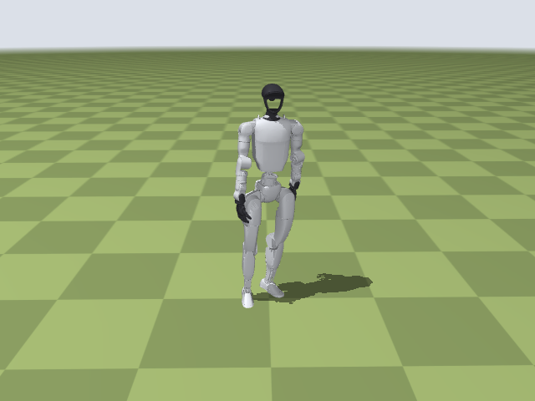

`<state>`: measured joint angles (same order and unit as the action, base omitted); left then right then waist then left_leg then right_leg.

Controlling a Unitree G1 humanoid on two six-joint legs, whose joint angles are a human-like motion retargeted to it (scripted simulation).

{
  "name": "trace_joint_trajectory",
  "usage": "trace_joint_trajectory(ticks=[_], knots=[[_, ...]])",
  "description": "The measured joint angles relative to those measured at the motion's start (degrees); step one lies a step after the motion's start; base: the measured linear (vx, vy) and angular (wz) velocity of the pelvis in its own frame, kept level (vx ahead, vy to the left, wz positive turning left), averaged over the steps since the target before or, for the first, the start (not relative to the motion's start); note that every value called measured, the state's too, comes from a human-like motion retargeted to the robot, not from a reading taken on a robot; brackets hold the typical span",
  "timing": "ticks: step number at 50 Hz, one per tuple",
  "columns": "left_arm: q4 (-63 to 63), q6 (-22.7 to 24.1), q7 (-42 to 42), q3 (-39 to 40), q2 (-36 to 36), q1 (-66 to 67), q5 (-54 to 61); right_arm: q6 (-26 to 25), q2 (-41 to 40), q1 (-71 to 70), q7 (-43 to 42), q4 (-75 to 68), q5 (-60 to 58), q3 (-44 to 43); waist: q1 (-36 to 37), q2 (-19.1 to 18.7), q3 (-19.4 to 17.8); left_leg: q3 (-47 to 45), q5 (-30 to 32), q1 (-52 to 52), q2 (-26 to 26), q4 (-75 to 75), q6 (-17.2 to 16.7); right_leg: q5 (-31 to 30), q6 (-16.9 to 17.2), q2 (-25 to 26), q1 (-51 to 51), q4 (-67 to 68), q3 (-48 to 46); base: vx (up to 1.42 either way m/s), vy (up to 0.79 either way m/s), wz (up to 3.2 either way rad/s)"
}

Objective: In place motions

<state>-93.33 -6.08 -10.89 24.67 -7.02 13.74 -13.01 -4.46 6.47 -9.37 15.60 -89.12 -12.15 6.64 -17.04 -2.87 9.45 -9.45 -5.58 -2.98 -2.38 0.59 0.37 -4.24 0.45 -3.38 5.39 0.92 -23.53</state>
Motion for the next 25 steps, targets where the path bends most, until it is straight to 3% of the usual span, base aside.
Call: trace_joint_trajectory(ticks=[6,12,20,25], knots=[[0.0,-0.9,-2.3,4.4,-0.2,8.8,-2.8,1.5,-3.7,-4.1,2.4,8.5,0.4,3.5,0.2,0.5,0.0,-0.1,0.0,0.3,0.1,0.2,-0.2,-0.1,0.1,0.0,0.0,0.0,0.2,0.00,0.00,0.00],[-1.3,-2.1,-2.4,6.2,-0.2,9.5,-1.6,2.7,-5.2,-5.1,3.1,12.0,0.4,5.5,-0.2,0.9,-0.1,0.1,0.1,0.3,0.2,0.2,-0.2,0.0,0.2,0.1,-0.1,0.1,0.0,0.00,0.00,0.00],[-1.5,-2.0,0.2,0.5,-1.1,-2.1,2.0,3.1,-3.6,-0.7,1.1,6.5,-1.3,4.6,-0.9,1.7,0.2,0.7,0.3,-0.4,0.1,0.0,-0.1,0.2,0.1,-0.1,-0.1,0.1,-0.6,0.00,0.00,0.00],[-0.8,-3.1,0.5,-4.4,-1.8,-14.3,4.3,4.4,-0.9,5.1,-6.1,-0.5,-3.0,2.5,-1.7,2.0,0.3,1.5,0.6,-0.9,0.1,-0.5,0.1,0.4,0.2,0.0,-0.7,-0.1,-1.5,0.00,-0.01,0.04]])
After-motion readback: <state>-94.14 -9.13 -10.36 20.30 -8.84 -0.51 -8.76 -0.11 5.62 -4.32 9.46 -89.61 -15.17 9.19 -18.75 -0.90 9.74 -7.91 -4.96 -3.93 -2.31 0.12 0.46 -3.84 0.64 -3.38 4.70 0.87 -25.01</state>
